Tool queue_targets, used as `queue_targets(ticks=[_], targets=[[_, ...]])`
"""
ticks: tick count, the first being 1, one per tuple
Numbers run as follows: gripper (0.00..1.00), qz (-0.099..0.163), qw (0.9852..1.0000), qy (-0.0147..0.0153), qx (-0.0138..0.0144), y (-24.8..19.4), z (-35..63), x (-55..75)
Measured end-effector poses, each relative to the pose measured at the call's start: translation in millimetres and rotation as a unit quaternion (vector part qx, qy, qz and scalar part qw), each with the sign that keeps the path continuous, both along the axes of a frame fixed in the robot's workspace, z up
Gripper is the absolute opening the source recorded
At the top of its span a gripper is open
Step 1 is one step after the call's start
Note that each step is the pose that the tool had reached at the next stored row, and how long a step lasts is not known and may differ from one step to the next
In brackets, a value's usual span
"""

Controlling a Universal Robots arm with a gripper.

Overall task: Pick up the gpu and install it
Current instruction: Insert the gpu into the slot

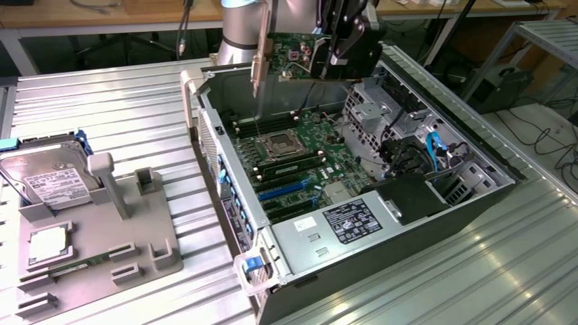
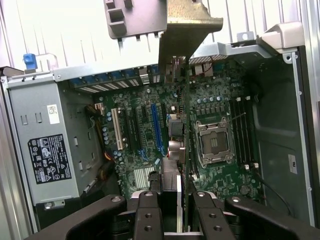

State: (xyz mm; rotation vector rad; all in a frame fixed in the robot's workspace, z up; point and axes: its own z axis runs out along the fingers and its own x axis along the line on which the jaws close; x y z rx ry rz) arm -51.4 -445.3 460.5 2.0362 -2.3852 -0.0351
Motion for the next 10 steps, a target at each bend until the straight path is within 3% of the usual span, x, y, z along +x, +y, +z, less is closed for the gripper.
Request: queue_targets(ticks=[10], targets=[[0.28, 0.002, 1.0000, 0.0000, -0.0014, 0.0, -5.7, 0.0]])
